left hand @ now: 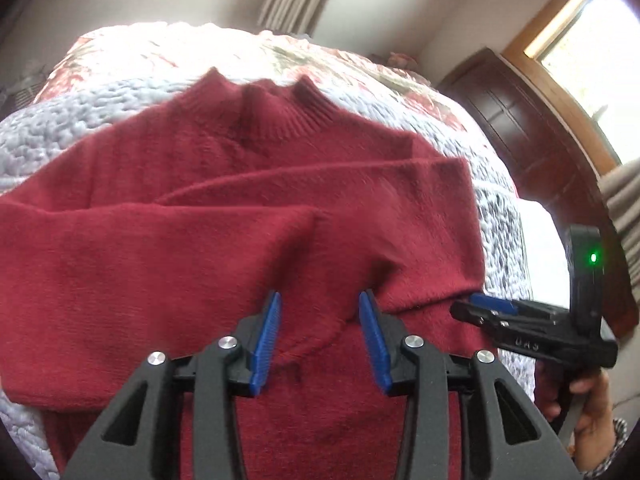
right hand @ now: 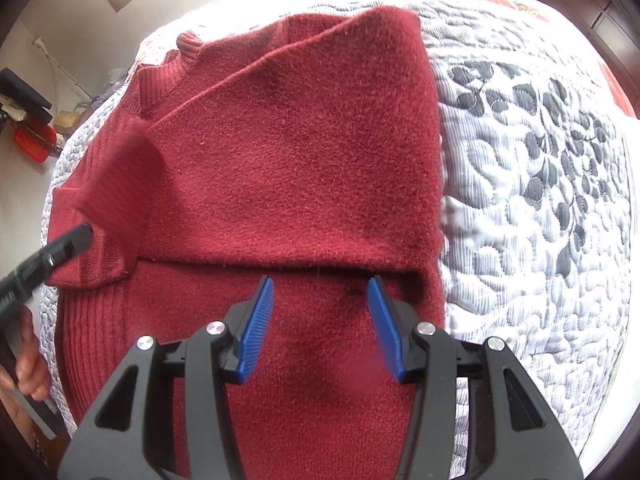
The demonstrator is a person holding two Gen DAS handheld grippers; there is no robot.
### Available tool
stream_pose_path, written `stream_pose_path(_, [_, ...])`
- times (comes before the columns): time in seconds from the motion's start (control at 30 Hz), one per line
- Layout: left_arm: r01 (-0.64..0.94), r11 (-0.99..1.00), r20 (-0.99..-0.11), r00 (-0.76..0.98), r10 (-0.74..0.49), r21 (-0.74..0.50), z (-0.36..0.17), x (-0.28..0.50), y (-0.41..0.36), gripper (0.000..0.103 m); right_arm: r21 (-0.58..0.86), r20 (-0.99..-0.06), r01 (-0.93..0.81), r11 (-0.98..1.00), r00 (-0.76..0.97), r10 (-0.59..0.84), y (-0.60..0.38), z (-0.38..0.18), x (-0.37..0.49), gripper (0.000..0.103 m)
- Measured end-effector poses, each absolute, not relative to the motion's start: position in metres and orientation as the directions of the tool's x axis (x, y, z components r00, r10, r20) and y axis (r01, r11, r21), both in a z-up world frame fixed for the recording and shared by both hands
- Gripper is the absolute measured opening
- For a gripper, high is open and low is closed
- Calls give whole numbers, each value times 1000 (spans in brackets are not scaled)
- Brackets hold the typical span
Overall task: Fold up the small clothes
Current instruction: 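Grasp the cuff of the just-folded sleeve with the right tool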
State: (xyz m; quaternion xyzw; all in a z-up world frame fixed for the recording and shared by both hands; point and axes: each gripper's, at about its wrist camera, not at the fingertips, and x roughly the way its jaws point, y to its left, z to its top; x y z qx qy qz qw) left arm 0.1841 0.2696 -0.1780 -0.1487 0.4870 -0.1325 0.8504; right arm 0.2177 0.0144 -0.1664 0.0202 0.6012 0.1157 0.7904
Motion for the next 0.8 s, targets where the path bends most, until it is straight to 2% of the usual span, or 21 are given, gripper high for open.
stream_pose_path(0.2, [-25, 960, -817, 532, -223, -278, -162, 176, 324, 48, 194, -930, -191, 962, 278, 243, 19, -148, 220, 49])
stream_pose_path(0.37, [-149, 986, -874, 486, 9, -72, -168, 178, 367, 48, 287, -910, -214, 934, 242, 336, 38, -145, 232, 50])
stream_pose_path(0.53, [-222, 975, -917, 395, 62, -29, -193, 180, 398, 48, 355, -893, -244, 902, 197, 404, 69, -148, 250, 50])
stream_pose_path(0.63, [-232, 972, -933, 358, 45, -42, -209, 184, 404, 48, 395, -888, -246, 885, 146, 437, 87, -157, 259, 50])
stream_pose_path(0.8, [-229, 970, -926, 378, 14, -79, -202, 185, 411, 49, 358, -914, -233, 904, 110, 391, 103, -174, 270, 50])
